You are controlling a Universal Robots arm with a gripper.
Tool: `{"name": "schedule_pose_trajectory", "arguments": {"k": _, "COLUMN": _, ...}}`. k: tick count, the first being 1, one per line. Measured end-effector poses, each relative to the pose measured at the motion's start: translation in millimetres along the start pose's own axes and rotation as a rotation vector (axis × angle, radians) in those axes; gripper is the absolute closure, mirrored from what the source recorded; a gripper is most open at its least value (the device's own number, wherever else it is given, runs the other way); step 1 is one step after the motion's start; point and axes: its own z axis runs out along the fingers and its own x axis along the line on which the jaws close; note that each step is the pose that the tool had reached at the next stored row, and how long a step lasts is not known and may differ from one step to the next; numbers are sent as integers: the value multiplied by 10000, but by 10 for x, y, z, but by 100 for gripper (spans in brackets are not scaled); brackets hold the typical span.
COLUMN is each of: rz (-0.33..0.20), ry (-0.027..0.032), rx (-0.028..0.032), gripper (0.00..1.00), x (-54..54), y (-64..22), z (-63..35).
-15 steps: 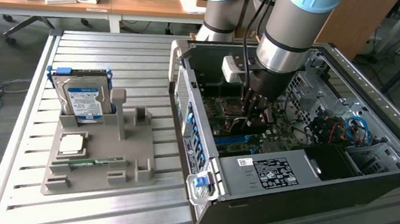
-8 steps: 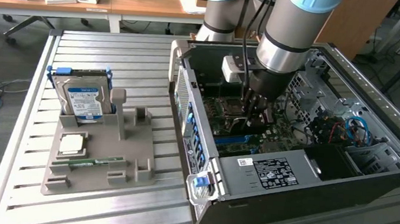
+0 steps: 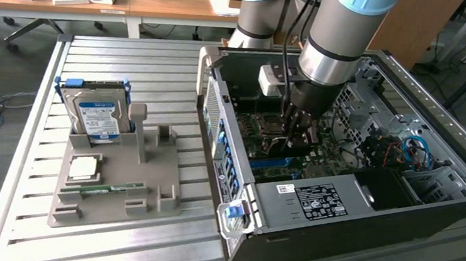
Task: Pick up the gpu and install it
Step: 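Insert the gpu into the slot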
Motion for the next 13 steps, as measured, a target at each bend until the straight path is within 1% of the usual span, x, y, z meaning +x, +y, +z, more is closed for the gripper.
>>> {"name": "schedule_pose_trajectory", "arguments": {"k": 13, "rz": 5, "ry": 0, "rx": 1, "gripper": 74, "x": 1, "y": 6, "z": 22}}
